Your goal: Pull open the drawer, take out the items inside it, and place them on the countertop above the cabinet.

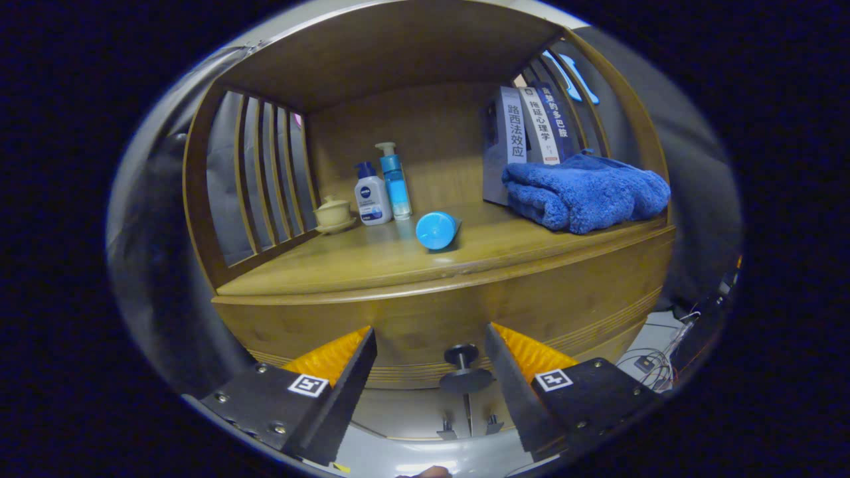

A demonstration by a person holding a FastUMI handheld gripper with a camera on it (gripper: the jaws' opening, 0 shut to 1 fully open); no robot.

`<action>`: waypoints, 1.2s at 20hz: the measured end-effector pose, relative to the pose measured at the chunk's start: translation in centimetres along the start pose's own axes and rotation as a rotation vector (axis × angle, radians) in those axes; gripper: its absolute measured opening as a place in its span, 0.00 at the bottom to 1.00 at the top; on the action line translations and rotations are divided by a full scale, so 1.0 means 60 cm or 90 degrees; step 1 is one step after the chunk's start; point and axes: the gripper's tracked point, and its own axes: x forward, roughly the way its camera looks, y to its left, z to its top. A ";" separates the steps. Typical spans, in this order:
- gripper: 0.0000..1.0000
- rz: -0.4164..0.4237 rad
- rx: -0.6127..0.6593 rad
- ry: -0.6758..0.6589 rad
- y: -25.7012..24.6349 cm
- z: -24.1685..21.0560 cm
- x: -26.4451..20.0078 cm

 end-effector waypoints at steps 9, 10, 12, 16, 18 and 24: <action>0.97 -0.025 0.011 -0.045 -0.005 0.031 -0.064; 0.97 -0.030 0.009 -0.052 -0.008 0.038 -0.075; 0.97 -0.044 -0.001 -0.069 -0.019 0.060 -0.102; 0.97 -0.063 -0.020 -0.117 -0.033 0.113 -0.157; 0.97 -0.077 -0.036 -0.139 -0.043 0.138 -0.189; 0.97 -0.121 -0.075 -0.209 -0.072 0.208 -0.284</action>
